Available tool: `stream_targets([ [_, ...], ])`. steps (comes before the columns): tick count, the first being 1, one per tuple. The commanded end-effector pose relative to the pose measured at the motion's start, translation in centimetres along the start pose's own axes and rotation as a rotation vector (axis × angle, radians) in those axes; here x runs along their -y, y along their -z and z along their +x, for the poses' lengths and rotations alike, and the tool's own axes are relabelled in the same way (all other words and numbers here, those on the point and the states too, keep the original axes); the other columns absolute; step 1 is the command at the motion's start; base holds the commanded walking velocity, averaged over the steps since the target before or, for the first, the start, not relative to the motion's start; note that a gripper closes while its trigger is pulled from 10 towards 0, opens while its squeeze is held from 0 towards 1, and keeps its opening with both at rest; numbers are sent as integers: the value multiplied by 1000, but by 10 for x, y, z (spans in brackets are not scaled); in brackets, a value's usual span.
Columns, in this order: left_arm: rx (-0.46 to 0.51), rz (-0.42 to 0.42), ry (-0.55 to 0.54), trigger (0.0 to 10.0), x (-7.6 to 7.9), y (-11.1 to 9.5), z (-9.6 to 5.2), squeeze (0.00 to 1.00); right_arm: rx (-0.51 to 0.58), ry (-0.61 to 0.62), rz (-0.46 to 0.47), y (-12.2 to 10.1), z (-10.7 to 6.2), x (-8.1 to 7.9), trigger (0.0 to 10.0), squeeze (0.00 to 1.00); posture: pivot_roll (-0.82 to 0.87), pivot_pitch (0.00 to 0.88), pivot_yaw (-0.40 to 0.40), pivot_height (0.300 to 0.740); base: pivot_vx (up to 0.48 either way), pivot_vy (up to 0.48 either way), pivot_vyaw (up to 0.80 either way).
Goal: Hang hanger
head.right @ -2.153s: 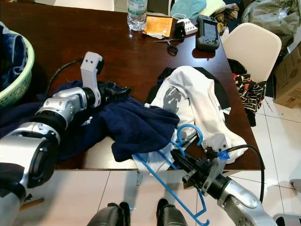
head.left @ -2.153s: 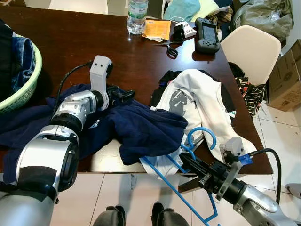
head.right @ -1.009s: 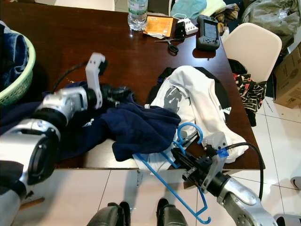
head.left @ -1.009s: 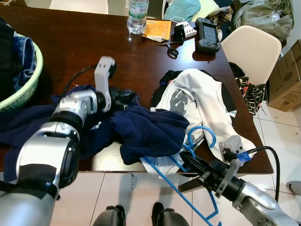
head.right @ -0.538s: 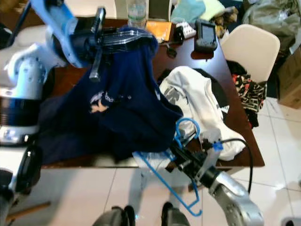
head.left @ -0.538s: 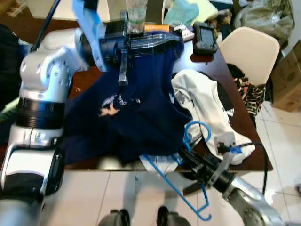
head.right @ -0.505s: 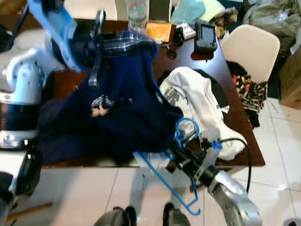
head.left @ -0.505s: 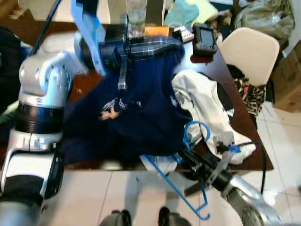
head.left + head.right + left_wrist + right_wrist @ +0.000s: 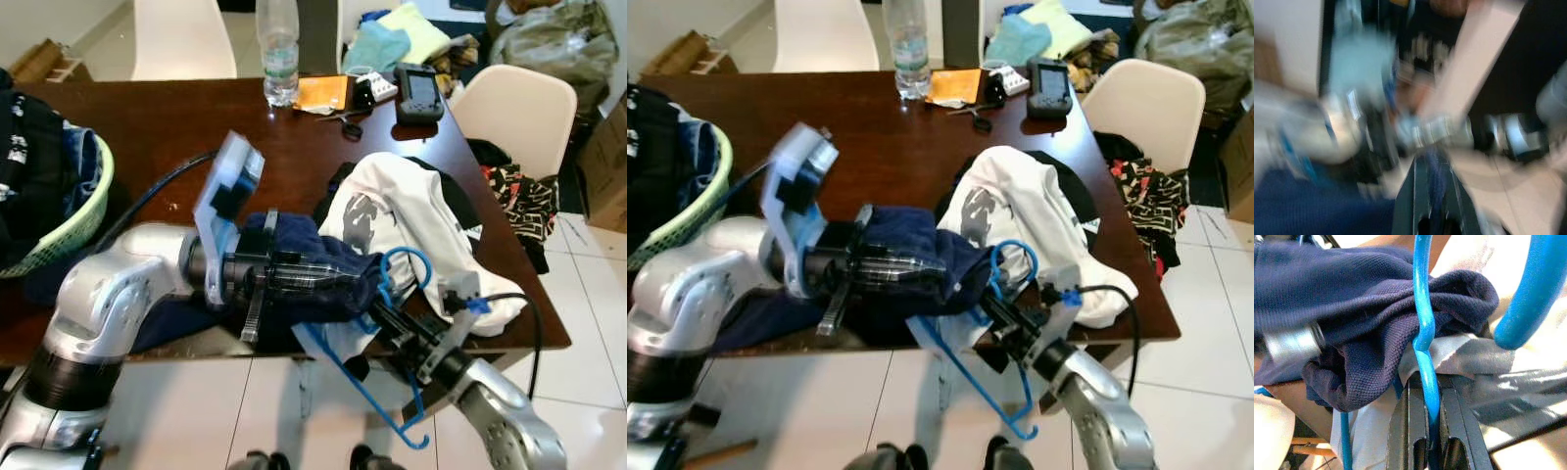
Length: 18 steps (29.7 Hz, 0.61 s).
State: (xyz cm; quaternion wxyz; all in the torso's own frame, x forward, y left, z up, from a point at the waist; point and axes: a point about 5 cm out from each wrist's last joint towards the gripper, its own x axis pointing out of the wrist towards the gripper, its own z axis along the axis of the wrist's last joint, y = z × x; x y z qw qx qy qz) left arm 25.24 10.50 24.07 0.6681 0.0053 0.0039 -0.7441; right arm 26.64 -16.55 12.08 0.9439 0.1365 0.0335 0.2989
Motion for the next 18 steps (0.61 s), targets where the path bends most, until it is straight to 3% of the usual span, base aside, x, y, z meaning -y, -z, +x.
stream_targets([
  [1,-40,-27,4,2118,5,10,5,0,-36,73,17,12,-4,8,10000,0,49,192,65,740,-465,0,0],
  [2,-54,-65,-22,4235,6,22,8,0,-33,72,19,12,-3,8,10000,0,50,192,65,740,-480,0,0],
  [3,-54,-65,-22,4235,6,22,8,0,-33,72,19,12,-3,8,10000,0,50,192,65,740,-480,0,0],
  [4,-56,-108,-58,10000,5,33,12,0,-29,70,20,12,-2,9,10000,0,52,193,66,740,-480,0,0],
  [12,5,-261,-211,10000,5,65,34,0,-12,74,24,11,-2,11,10000,0,43,191,70,740,-477,0,0],
  [18,5,-293,-236,10000,9,76,39,0,-6,82,31,13,-4,13,10000,0,43,186,72,740,-476,0,0],
])
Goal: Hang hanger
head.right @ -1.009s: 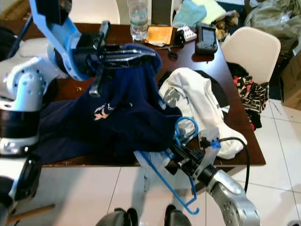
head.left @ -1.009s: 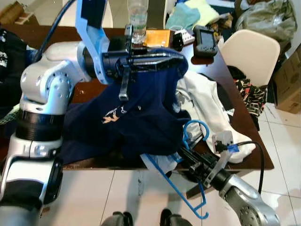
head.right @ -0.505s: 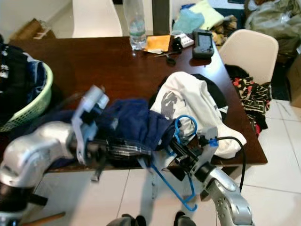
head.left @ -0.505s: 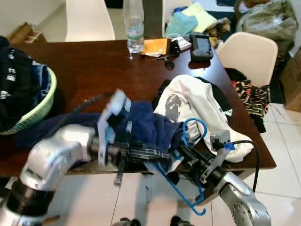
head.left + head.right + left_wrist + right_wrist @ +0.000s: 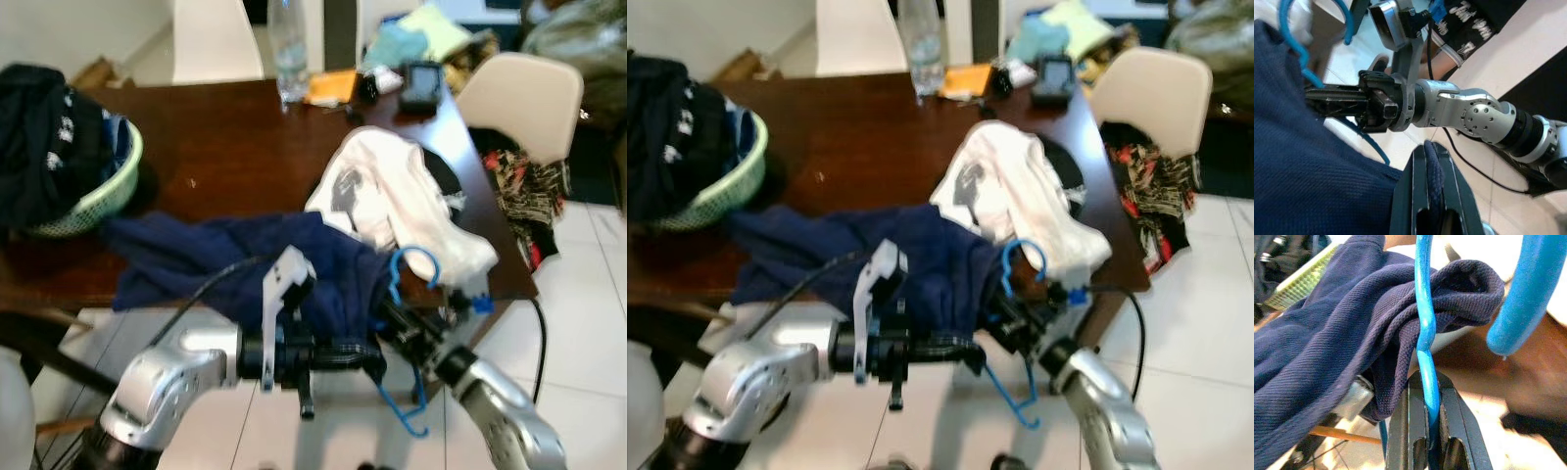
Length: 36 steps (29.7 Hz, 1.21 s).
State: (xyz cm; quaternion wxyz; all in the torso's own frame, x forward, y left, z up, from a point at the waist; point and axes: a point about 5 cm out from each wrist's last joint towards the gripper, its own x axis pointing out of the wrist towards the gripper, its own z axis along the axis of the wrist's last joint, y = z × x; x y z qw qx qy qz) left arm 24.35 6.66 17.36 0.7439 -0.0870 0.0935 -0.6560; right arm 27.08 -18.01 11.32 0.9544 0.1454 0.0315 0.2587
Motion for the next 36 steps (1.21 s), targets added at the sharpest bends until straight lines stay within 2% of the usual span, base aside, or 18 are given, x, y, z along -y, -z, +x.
stream_targets([
  [1,-20,-44,-20,10000,-1,14,-1,0,-28,7,15,11,1,-2,10000,0,41,177,79,740,-476,0,0],
  [10,-29,-76,-82,10000,-15,23,2,0,-34,58,28,14,0,5,10000,0,25,166,85,740,-471,0,-137],
  [14,-7,-83,-145,10000,-24,22,0,0,-32,72,32,14,0,7,10000,0,18,165,82,740,0,0,-800],
  [15,2,-76,-215,10000,-34,21,-2,0,-30,81,37,13,0,8,10000,0,15,165,79,740,0,0,-800],
  [17,2,-76,-215,10000,-34,21,-2,0,-30,81,37,13,0,8,10000,0,15,165,79,740,0,0,-800],
  [18,3,-61,-294,10000,-45,21,-7,0,-26,91,40,13,0,9,10000,0,13,164,75,740,0,0,-800],
  [19,3,-61,-294,10000,-45,21,-7,0,-26,91,40,13,0,9,10000,0,13,164,75,740,0,0,-800],
  [20,-9,-37,-381,10000,-57,23,-14,0,-21,102,43,12,-1,11,10000,0,8,164,73,740,0,0,-800],
  [22,-103,66,-544,10000,-77,30,-33,0,-11,133,47,11,-2,14,10000,0,7,165,67,740,0,0,0],
  [25,-103,66,-544,10000,-77,30,-33,0,-11,133,47,11,-2,14,10000,0,7,165,67,740,0,0,0],
  [26,-157,103,-600,10000,-85,37,-44,0,-3,152,52,10,-2,17,10000,0,3,168,66,740,0,0,0],
  [27,-204,88,-656,10000,-92,50,-60,0,4,190,60,9,-3,21,10000,0,-1,169,66,740,0,0,0],
  [28,-204,88,-656,10000,-92,50,-60,0,4,190,60,9,-3,21,10000,0,-1,169,66,740,0,0,0],
  [30,-109,-14,-680,10000,-96,51,-65,0,8,207,67,9,-5,23,10000,0,-1,170,61,740,0,0,-800],
  [33,-57,-44,-663,10000,-98,49,-62,0,10,219,81,9,-6,26,10000,0,3,169,52,740,0,0,-800],
  [36,-61,-42,-652,10000,-98,49,-61,0,9,224,87,9,-6,26,10000,0,3,169,52,740,0,0,-800],
])
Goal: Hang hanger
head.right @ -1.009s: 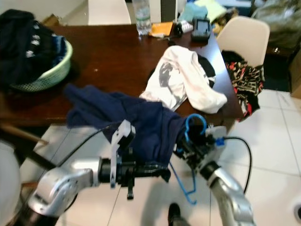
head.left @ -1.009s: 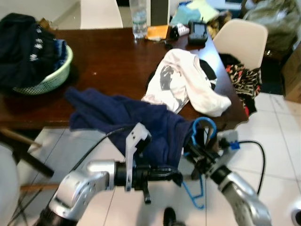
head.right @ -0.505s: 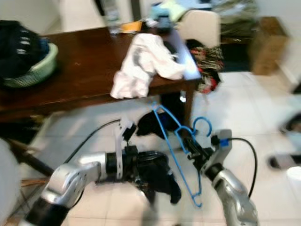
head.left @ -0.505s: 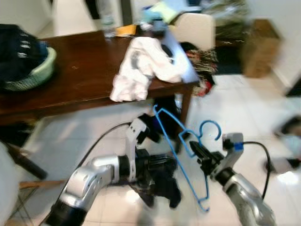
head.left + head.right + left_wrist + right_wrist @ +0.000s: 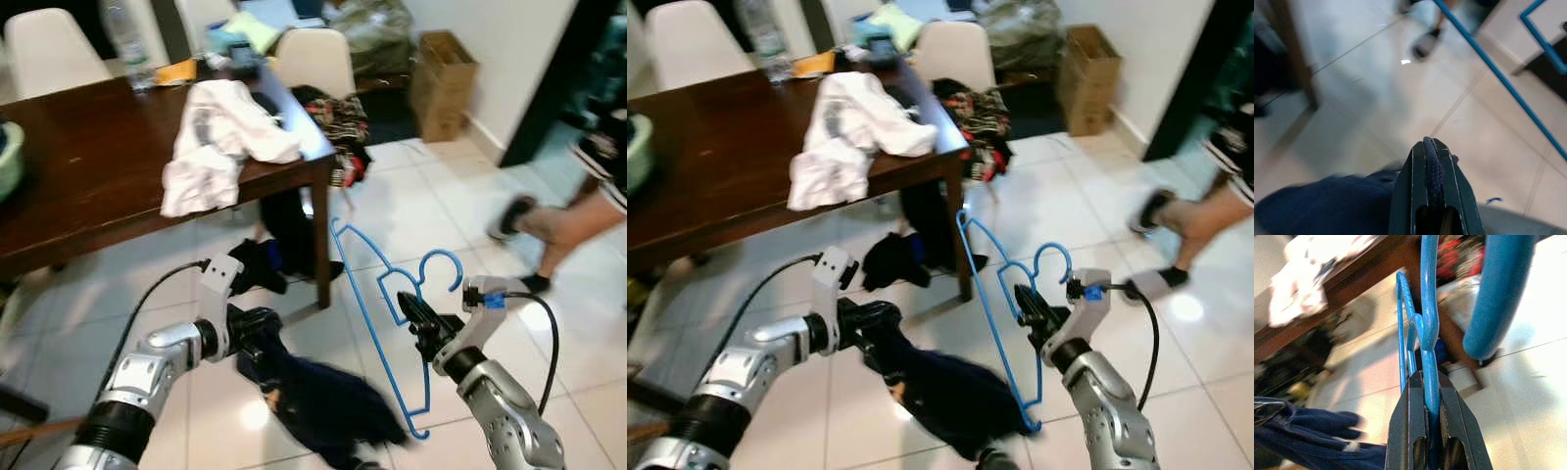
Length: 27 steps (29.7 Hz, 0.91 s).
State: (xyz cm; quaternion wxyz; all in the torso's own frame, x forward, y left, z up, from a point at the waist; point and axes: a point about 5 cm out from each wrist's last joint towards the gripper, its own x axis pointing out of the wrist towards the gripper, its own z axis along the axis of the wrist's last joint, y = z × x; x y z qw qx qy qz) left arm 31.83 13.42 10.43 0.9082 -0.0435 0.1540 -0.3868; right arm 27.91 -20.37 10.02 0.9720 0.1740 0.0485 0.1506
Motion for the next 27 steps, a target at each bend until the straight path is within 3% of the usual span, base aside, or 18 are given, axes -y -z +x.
stream_targets([
  [1,-3,17,34,10000,-1,3,0,0,2,19,40,3,-1,2,10000,0,4,171,47,740,0,0,-800],
  [7,5,1,61,10000,-2,4,5,0,1,77,73,2,-1,10,10000,0,2,174,38,740,0,0,-800],
  [27,65,-44,38,10000,-9,1,8,0,-62,83,31,5,1,12,10000,0,-4,180,21,740,0,0,-800],
])
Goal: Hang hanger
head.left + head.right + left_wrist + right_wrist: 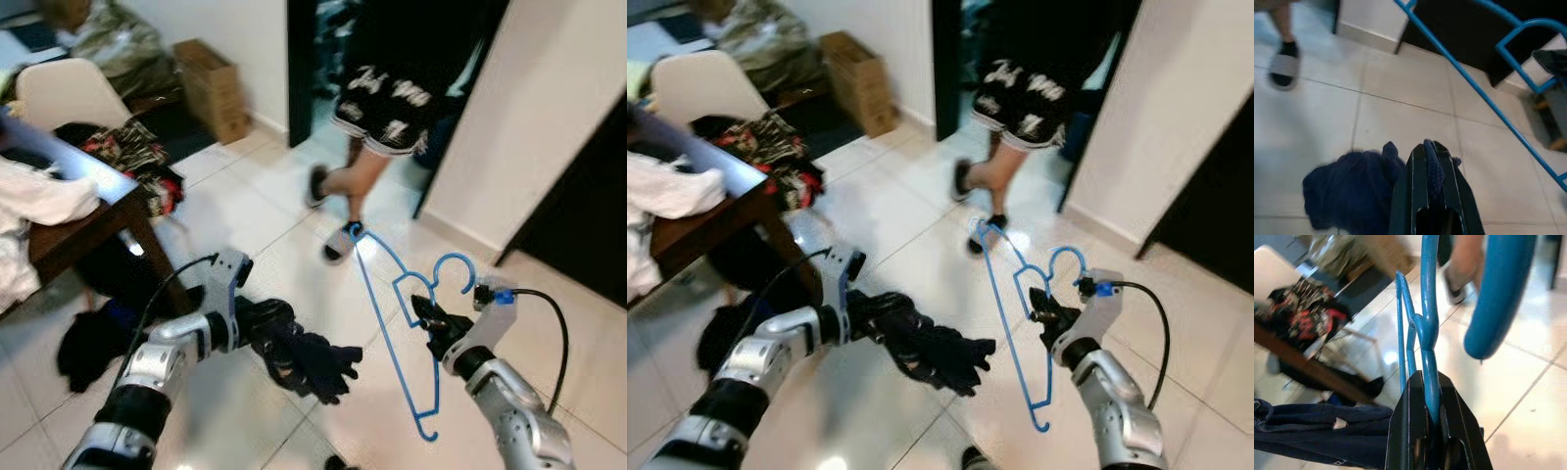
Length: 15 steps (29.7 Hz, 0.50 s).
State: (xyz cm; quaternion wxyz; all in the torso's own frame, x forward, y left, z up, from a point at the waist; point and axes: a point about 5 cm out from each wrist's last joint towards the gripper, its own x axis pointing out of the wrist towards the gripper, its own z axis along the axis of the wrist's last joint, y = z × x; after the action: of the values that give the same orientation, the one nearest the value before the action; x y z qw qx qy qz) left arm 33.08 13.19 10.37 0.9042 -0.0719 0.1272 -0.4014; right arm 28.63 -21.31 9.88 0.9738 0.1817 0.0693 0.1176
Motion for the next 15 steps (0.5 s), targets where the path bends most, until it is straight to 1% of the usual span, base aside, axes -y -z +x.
stream_targets([
  [1,-3,-17,-3,10000,-2,5,-3,0,-36,12,6,8,-3,2,10000,0,-4,180,21,740,0,0,-800],
  [15,0,-25,0,10000,-4,5,-1,0,-47,11,-2,8,-2,2,10000,0,-5,180,18,740,0,0,-800],
])
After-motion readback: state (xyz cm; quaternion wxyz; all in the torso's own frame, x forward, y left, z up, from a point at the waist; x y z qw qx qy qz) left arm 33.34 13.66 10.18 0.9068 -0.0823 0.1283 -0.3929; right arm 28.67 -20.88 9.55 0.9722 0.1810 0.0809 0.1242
